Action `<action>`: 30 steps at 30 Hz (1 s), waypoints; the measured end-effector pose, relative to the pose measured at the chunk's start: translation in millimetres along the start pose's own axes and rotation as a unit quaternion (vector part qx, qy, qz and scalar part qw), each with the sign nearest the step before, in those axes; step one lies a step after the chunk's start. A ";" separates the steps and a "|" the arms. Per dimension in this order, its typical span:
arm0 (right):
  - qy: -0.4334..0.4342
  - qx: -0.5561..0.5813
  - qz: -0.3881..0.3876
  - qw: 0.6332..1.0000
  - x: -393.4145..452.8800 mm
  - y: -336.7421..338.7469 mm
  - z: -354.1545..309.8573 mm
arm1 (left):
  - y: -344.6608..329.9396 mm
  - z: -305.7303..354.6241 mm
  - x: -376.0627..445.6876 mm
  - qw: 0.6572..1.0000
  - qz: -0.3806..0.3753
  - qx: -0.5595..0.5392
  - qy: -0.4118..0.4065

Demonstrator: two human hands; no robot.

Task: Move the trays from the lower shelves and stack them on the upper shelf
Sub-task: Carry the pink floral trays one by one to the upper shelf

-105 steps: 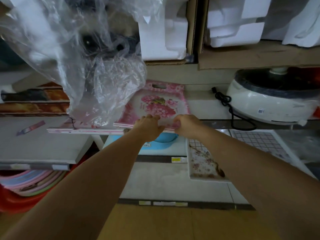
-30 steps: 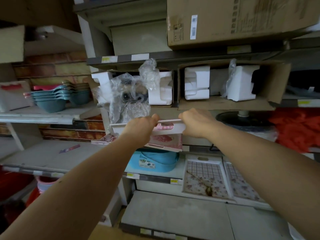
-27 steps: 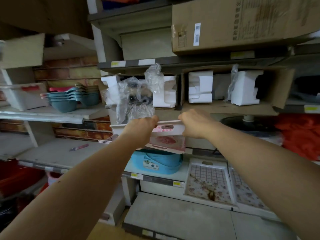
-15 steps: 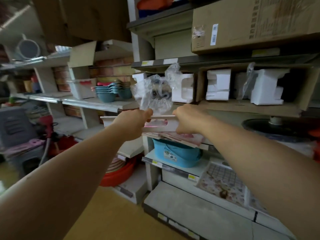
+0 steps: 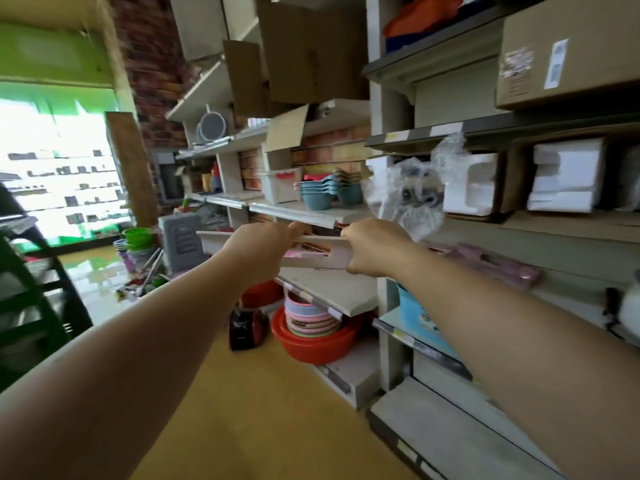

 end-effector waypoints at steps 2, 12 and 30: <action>0.011 0.012 0.007 1.000 11.7 -2.5 -13.5 | -3.0 -16.7 -3.8 1.000 -0.001 0.013 0.018; 0.059 0.032 0.034 0.997 100.9 -44.9 -71.3 | -64.9 -104.9 14.4 0.997 0.013 0.026 0.072; 0.112 0.012 0.100 0.989 362.2 -150.7 -146.5 | -225.2 -292.2 152.0 0.993 0.045 0.019 0.110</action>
Point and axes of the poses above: each hand's wrist, its own x-axis towards the middle knuckle, its own y-axis out of the back of the hand, z = x × y, the point moved 8 cm from there along x, towards the middle knuckle, and after that the axes turned 2 degrees about z, right-handed, at the moved point
